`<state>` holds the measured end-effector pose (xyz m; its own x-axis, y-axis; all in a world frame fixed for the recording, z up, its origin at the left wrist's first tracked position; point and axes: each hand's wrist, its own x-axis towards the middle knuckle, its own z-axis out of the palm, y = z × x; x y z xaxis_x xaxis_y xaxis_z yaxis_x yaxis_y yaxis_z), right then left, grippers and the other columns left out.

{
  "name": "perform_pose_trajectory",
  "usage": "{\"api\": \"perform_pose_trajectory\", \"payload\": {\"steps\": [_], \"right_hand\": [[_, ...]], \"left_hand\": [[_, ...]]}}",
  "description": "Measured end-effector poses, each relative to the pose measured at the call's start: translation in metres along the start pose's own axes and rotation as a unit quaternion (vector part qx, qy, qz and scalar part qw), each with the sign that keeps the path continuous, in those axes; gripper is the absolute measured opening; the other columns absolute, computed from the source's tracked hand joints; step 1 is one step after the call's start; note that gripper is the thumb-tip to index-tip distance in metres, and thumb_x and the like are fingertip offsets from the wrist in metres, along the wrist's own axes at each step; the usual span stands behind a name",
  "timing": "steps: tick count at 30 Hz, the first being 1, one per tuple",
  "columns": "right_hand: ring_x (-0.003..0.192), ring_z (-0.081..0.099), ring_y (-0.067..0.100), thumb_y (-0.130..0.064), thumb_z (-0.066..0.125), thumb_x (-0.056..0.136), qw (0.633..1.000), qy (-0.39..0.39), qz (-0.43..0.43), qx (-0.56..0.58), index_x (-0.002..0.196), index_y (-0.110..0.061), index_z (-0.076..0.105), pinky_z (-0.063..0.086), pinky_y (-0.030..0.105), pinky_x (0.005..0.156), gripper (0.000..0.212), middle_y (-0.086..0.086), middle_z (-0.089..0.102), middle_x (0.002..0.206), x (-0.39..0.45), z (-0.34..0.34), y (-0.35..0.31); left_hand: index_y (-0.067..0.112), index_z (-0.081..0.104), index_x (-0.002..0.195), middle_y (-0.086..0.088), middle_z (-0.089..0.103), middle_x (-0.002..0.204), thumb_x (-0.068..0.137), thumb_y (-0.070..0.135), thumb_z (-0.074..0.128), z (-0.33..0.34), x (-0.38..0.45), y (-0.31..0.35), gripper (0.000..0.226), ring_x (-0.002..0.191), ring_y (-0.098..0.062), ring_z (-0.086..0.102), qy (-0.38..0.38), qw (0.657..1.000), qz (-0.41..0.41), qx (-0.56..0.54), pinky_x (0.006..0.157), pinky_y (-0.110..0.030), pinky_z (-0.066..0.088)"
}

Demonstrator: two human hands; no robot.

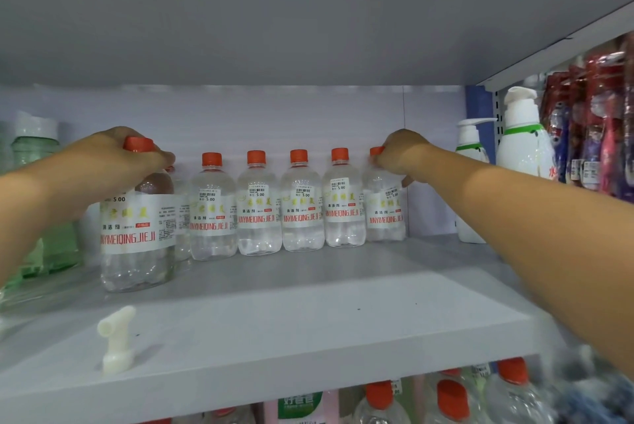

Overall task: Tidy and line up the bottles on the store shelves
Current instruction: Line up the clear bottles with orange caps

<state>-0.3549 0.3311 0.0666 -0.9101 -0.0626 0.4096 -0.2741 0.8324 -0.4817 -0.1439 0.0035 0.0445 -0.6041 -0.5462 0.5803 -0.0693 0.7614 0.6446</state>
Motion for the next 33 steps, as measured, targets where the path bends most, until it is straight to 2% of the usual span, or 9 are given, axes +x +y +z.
{"api": "perform_pose_trajectory", "payload": {"steps": [10, 12, 15, 18, 23, 25, 28, 31, 33], "right_hand": [[0.100, 0.068, 0.033, -0.044, 0.060, 0.099, 1.000, 0.022, 0.007, -0.009, 0.129, -0.002, 0.058, 0.060, 0.040, 0.089, 0.051, 0.016, 0.065, 0.122, 0.002, 0.004, 0.002], [0.109, 0.064, 0.032, -0.049, 0.057, 0.099, 0.998, 0.059, -0.015, -0.031, 0.135, -0.005, 0.055, 0.054, 0.035, 0.087, 0.057, 0.013, 0.063, 0.130, -0.002, 0.004, 0.000], [0.126, 0.055, 0.029, -0.063, 0.049, 0.096, 0.987, 0.122, -0.100, 0.004, 0.144, -0.020, 0.052, 0.049, 0.038, 0.099, 0.064, 0.006, 0.058, 0.140, -0.005, 0.008, -0.015], [0.112, 0.061, 0.026, -0.069, 0.047, 0.094, 0.988, 0.079, -0.132, -0.034, 0.127, -0.020, 0.065, 0.052, 0.040, 0.097, 0.062, 0.002, 0.066, 0.125, -0.011, 0.018, -0.034], [0.105, 0.062, 0.026, -0.048, 0.053, 0.099, 0.988, 0.064, -0.113, -0.083, 0.126, -0.022, 0.064, 0.052, 0.039, 0.096, 0.039, 0.001, 0.066, 0.117, -0.009, 0.027, -0.038], [0.105, 0.063, 0.026, -0.047, 0.052, 0.100, 0.988, 0.061, -0.112, -0.090, 0.127, -0.022, 0.064, 0.053, 0.040, 0.096, 0.039, 0.002, 0.067, 0.117, -0.006, 0.027, -0.039], [0.112, 0.061, 0.029, -0.047, 0.050, 0.101, 0.986, 0.064, -0.122, -0.094, 0.133, -0.021, 0.059, 0.051, 0.041, 0.099, 0.043, 0.005, 0.065, 0.128, -0.009, 0.028, -0.036], [0.132, 0.050, 0.031, -0.052, 0.048, 0.101, 0.970, 0.113, -0.173, -0.131, 0.150, -0.022, 0.045, 0.041, 0.043, 0.110, 0.056, 0.004, 0.057, 0.144, -0.023, 0.023, -0.035], [0.133, 0.048, 0.028, -0.050, 0.053, 0.100, 0.959, 0.141, -0.235, -0.069, 0.150, -0.022, 0.046, 0.039, 0.040, 0.110, 0.058, 0.002, 0.058, 0.141, -0.039, 0.015, -0.042]], "left_hand": [[0.025, 0.059, 0.113, -0.005, 0.065, 0.098, 0.088, 0.048, 0.070, 0.000, -0.003, 0.000, 0.036, 0.085, -0.026, 0.060, -0.002, 1.000, 0.014, 0.004, 0.079, -0.042, 0.049], [0.024, 0.059, 0.112, -0.005, 0.065, 0.096, 0.089, 0.048, 0.070, -0.001, -0.004, 0.001, 0.035, 0.082, -0.024, 0.059, -0.009, 1.000, 0.018, 0.008, 0.076, -0.040, 0.047], [0.025, 0.059, 0.111, -0.006, 0.068, 0.100, 0.089, 0.048, 0.070, -0.001, -0.006, 0.000, 0.034, 0.085, -0.023, 0.059, -0.016, 1.000, 0.023, -0.001, 0.075, -0.038, 0.045], [0.026, 0.060, 0.114, -0.005, 0.069, 0.101, 0.088, 0.049, 0.070, -0.004, -0.008, 0.000, 0.036, 0.086, -0.024, 0.061, -0.024, 1.000, 0.016, -0.006, 0.072, -0.038, 0.046], [0.024, 0.060, 0.126, -0.001, 0.069, 0.110, 0.088, 0.049, 0.071, -0.008, -0.010, -0.001, 0.046, 0.100, -0.023, 0.064, -0.067, 0.996, 0.004, -0.060, 0.091, -0.041, 0.050], [0.025, 0.061, 0.128, 0.001, 0.073, 0.111, 0.081, 0.059, 0.072, -0.013, -0.017, -0.001, 0.059, 0.106, -0.023, 0.067, -0.101, 0.991, -0.005, -0.085, 0.102, -0.044, 0.050], [0.028, 0.062, 0.126, 0.010, 0.074, 0.115, 0.068, 0.079, 0.065, -0.014, -0.022, 0.000, 0.078, 0.109, -0.017, 0.068, -0.121, 0.988, 0.009, -0.096, 0.106, -0.042, 0.048], [0.029, 0.054, 0.139, 0.015, 0.061, 0.130, 0.091, 0.066, 0.057, -0.030, -0.046, 0.014, 0.060, 0.115, -0.010, 0.058, -0.014, 0.994, 0.106, -0.019, 0.100, -0.030, 0.042], [0.026, 0.060, 0.133, 0.016, 0.065, 0.126, 0.098, 0.045, 0.061, -0.056, -0.071, 0.012, 0.039, 0.116, -0.003, 0.060, 0.101, 0.965, 0.236, -0.052, 0.102, -0.024, 0.044]]}}
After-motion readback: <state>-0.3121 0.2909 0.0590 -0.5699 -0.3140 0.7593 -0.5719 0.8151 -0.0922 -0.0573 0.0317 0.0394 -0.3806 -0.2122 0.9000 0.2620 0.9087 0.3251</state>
